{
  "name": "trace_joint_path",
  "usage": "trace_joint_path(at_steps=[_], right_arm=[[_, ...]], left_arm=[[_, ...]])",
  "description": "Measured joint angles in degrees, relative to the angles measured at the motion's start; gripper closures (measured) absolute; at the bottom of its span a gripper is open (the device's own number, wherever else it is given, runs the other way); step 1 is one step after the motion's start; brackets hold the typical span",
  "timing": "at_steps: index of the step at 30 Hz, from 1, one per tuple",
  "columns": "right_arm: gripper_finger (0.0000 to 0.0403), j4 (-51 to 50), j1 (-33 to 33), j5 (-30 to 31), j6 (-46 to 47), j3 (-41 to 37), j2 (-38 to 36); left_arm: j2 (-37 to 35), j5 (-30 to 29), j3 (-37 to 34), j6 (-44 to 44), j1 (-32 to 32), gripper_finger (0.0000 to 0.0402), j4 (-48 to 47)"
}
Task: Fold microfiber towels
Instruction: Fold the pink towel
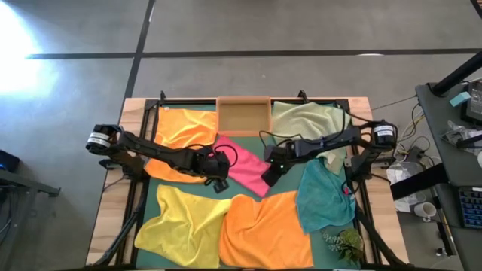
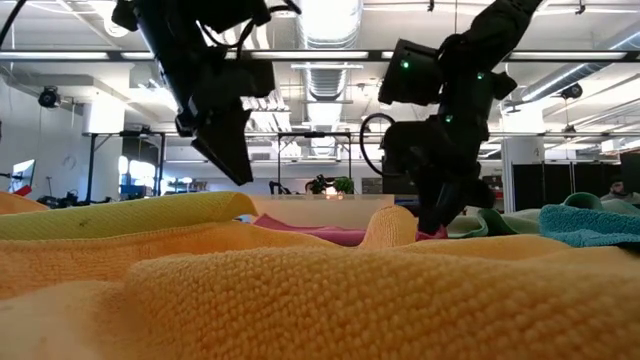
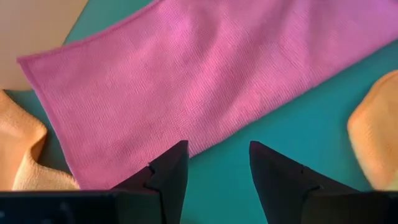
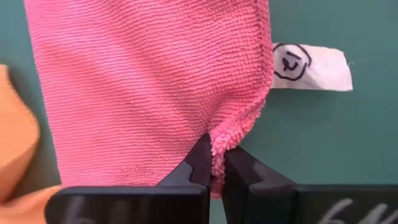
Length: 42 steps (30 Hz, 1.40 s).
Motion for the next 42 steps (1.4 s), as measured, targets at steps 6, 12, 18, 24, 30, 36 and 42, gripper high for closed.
trace_joint_path(at_steps=[6, 12, 18, 24, 30, 36, 42], right_arm=[[0.0394, 6.60, 2.63, 1.34, 10.06, 0.00, 0.01], [0.0394, 11.27, 5.49, 1.98, 15.47, 0.00, 0.01], [0.0394, 11.17, 8.01, 6.39, 20.69, 0.00, 0.01], [0.0394, 11.19, 9.11, 7.50, 22.54, 0.00, 0.01], [0.0394, 11.36, 9.23, 7.48, 23.46, 0.00, -0.10], [0.0394, 11.69, 10.59, 7.48, 25.09, 0.00, -0.15], [0.0394, 11.65, 12.79, 7.45, 26.28, 0.05, -0.15]], left_arm=[[0.00, -0.22, -4.01, 0.31, 0.37, 0.0246, 0.02], [0.00, -5.33, -6.59, 0.23, 0.92, 0.0246, 0.23], [0.00, -7.43, -8.71, 3.23, 2.39, 0.0246, 2.00], [0.00, -7.26, -10.02, 6.10, 3.93, 0.0246, 5.09], [-0.17, -3.19, -9.50, 8.75, 3.36, 0.0246, 6.62], [1.63, -5.78, -10.49, 10.92, 4.82, 0.0246, 8.17], [4.67, -6.19, -10.93, 10.76, 6.72, 0.0246, 12.54]])
